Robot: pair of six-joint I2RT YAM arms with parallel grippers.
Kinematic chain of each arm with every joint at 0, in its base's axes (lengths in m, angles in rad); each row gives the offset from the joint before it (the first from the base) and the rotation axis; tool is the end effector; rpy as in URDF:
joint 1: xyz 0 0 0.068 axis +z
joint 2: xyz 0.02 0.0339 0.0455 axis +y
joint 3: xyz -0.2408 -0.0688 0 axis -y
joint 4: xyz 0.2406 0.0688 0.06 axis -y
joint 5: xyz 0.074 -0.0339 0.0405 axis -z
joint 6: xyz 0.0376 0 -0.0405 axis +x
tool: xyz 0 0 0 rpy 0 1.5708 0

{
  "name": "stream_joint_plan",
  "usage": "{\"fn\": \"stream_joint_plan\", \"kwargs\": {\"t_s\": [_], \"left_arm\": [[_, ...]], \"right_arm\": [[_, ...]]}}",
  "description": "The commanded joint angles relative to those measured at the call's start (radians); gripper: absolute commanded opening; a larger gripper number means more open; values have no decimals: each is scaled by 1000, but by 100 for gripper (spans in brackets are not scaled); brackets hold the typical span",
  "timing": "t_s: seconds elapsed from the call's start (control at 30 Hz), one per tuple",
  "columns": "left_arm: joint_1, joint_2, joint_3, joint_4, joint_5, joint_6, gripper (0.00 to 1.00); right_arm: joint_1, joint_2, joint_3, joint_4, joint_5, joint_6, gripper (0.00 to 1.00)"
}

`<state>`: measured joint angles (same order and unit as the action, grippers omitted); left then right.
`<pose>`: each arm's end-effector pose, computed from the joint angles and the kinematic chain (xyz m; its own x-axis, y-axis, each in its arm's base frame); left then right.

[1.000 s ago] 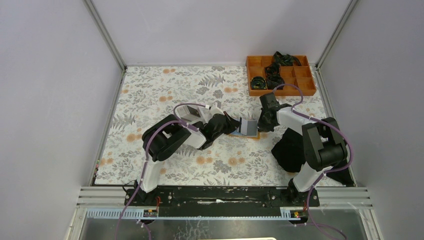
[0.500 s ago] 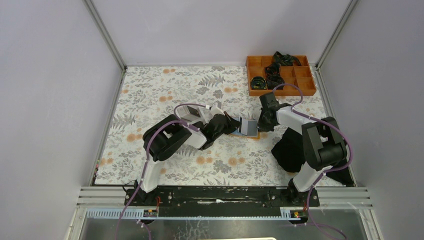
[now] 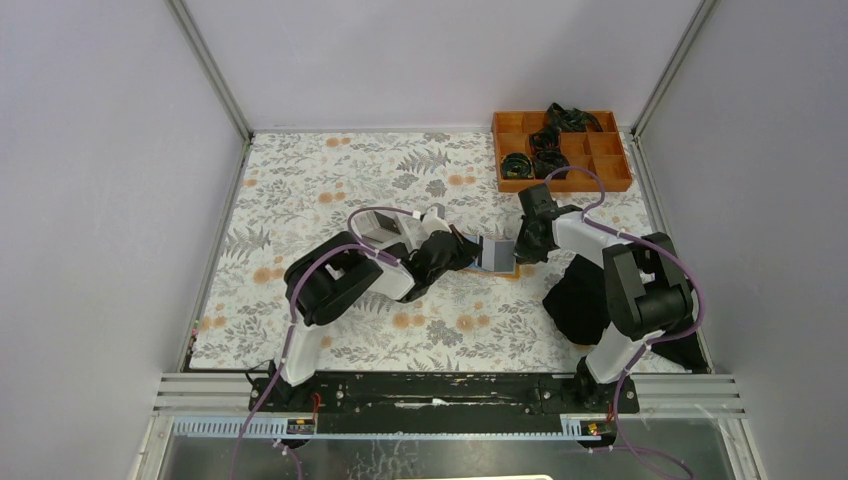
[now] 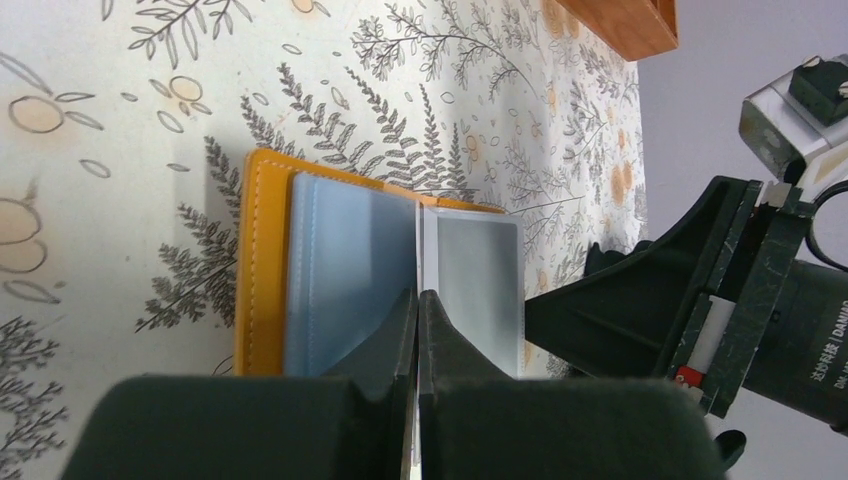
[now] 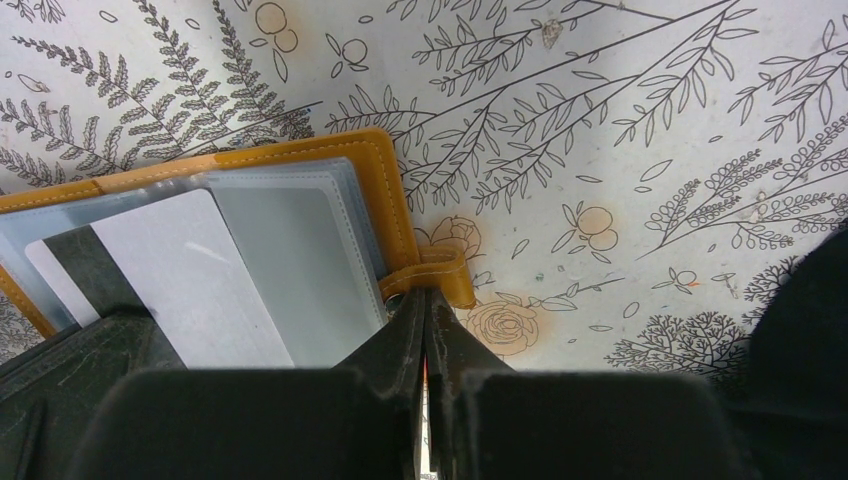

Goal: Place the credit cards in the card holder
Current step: Insert the credit card into the card holder.

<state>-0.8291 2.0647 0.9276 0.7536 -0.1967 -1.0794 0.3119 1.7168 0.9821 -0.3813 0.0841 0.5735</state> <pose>0.2706 -0.2845 0.0909 -0.6489 -0.5718 -0.5021 0.0606 0.6189 -0.7831 0.3081 0.0960 0.1348 -0.8651 0.2891 -0.4099 0.2365 0.9557 0.1750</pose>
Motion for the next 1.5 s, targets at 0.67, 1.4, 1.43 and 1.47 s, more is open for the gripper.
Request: {"fn": "stream_joint_plan", "kwargs": {"t_s": [0.67,1.4,1.43,1.47], "left_arm": [[-21,24,0,-48,-19,25,0],[-46,58,-30,-10,-9,-12,0],[-47,60,-29,-10,-7,-8,0],[-47,61,-27,-8,-2,-4,0]], "right_arm": [[24,101,-62,-53,-18,1,8],[27,109,-56,-64,-18,-11,9],[28,108,-54,-64,-19,-11,9],[27,110,-52,-65,-20,-11,9]]}}
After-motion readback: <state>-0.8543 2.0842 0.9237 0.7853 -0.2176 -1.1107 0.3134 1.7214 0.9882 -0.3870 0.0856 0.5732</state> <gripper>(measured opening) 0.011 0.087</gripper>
